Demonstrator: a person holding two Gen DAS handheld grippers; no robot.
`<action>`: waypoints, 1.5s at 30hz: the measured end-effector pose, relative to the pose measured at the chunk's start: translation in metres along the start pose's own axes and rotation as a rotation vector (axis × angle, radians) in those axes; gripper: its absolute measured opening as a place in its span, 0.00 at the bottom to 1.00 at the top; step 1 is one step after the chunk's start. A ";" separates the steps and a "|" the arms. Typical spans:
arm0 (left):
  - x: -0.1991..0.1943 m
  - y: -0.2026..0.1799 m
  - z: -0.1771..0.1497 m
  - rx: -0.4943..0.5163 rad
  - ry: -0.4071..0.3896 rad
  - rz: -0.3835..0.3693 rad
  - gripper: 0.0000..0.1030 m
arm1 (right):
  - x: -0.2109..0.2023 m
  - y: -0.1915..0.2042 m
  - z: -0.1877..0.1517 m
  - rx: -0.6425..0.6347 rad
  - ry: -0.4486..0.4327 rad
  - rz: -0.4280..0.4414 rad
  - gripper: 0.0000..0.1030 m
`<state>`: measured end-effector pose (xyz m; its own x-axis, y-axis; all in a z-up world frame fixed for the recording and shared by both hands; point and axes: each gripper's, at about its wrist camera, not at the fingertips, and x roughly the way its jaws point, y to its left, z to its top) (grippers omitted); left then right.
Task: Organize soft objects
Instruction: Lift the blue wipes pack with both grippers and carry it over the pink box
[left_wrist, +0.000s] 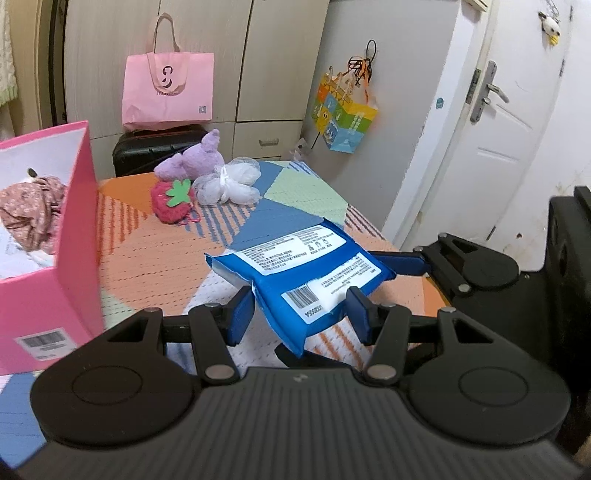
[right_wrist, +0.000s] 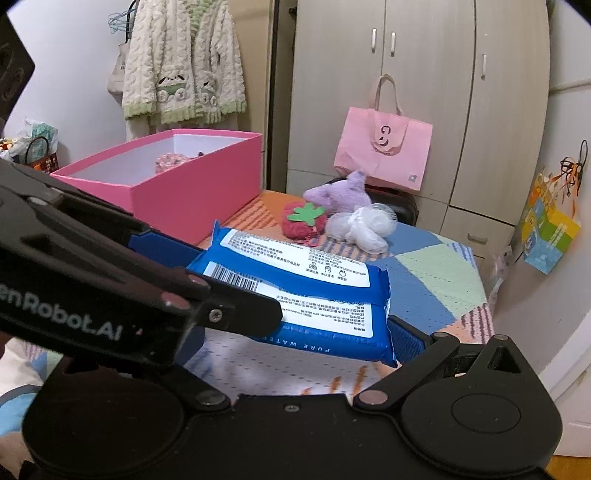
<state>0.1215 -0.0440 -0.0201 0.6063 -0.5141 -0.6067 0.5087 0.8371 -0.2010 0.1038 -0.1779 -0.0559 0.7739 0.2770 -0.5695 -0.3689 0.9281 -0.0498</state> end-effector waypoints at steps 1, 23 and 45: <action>-0.005 0.003 -0.001 -0.001 0.002 -0.010 0.50 | -0.002 0.004 0.001 -0.006 0.000 0.001 1.00; -0.119 0.047 -0.006 0.076 -0.094 0.081 0.50 | -0.028 0.090 0.062 -0.168 -0.099 0.114 1.00; -0.134 0.151 0.027 0.003 -0.215 0.248 0.51 | 0.075 0.117 0.142 -0.180 -0.193 0.366 1.00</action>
<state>0.1339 0.1465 0.0518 0.8272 -0.3222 -0.4603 0.3305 0.9416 -0.0650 0.1918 -0.0131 0.0126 0.6512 0.6362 -0.4137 -0.7068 0.7069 -0.0257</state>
